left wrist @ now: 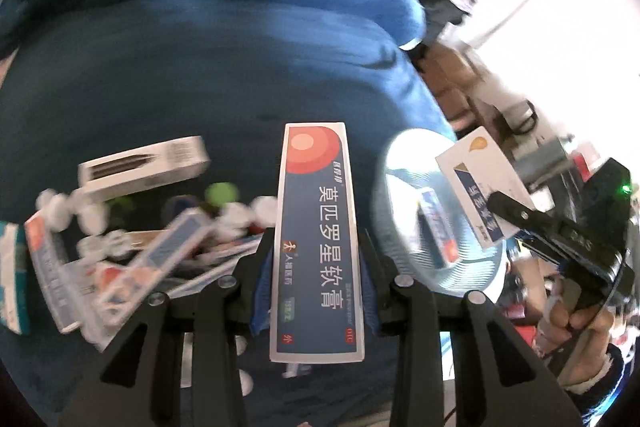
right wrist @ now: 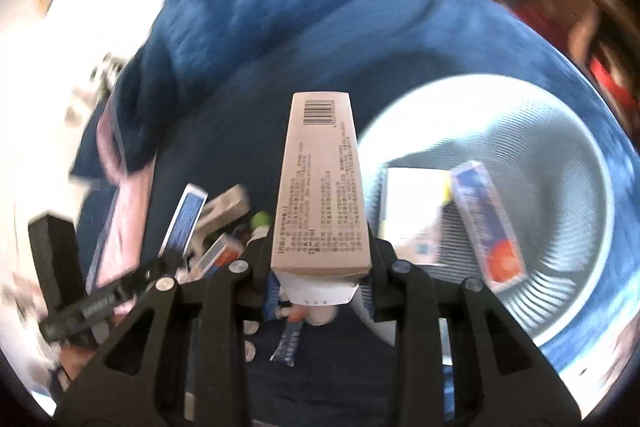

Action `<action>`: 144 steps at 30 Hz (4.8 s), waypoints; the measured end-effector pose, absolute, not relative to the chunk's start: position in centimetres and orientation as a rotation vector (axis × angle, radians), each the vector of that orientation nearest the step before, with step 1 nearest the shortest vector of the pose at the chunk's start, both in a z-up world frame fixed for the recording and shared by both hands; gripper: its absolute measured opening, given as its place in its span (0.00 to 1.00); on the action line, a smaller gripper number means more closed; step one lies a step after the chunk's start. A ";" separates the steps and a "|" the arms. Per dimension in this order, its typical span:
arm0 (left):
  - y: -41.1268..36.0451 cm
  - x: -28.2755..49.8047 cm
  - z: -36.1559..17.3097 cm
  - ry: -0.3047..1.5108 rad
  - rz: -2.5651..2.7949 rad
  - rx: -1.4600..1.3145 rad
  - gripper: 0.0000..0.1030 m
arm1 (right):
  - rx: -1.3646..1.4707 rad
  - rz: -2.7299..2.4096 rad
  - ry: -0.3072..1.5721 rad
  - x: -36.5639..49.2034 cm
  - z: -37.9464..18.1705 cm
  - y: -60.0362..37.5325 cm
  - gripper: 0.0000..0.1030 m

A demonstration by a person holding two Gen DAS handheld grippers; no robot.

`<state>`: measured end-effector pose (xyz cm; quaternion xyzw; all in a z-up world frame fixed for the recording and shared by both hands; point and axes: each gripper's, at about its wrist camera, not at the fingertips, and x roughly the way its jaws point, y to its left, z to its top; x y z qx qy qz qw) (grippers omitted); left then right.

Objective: Organize objects
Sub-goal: 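Carry both boxes to the basket and release them inside, then withdraw both grippers from the basket, then grasp a white box with the right gripper while the left grasps a teal box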

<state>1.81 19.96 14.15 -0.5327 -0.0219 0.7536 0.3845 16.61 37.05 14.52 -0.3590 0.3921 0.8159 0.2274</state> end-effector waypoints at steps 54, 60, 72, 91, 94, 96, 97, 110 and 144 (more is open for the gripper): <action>33.5 6.1 10.0 0.146 1.914 -1.413 0.99 | -1.411 1.610 0.674 21.2 6.7 43.1 1.00; 33.3 6.3 9.9 0.162 1.912 -1.411 0.99 | -1.397 1.618 0.448 20.3 8.2 41.9 1.00; 32.9 6.2 10.0 0.171 1.923 -1.410 0.99 | -1.353 1.657 0.486 20.6 8.8 42.0 1.00; 31.1 5.1 10.0 0.179 1.965 -1.415 0.99 | -1.339 1.757 0.503 18.5 9.5 40.8 1.00; 30.2 4.6 9.9 0.171 1.976 -1.421 0.99 | -1.340 1.770 0.489 17.8 9.7 40.2 1.00; 29.5 4.1 9.9 0.165 1.989 -1.425 0.99 | -1.344 1.783 0.476 17.2 9.8 39.9 1.00; 29.1 3.7 10.0 0.160 1.996 -1.427 0.99 | -1.348 1.788 0.468 16.9 9.9 39.7 1.00; 22.5 -0.2 9.7 0.109 2.086 -1.464 0.99 | -1.413 1.901 0.329 10.7 10.5 35.9 1.00; -5.0 -12.0 3.9 -0.073 2.324 -1.730 0.99 | -1.708 2.099 0.689 -5.8 5.7 20.5 0.92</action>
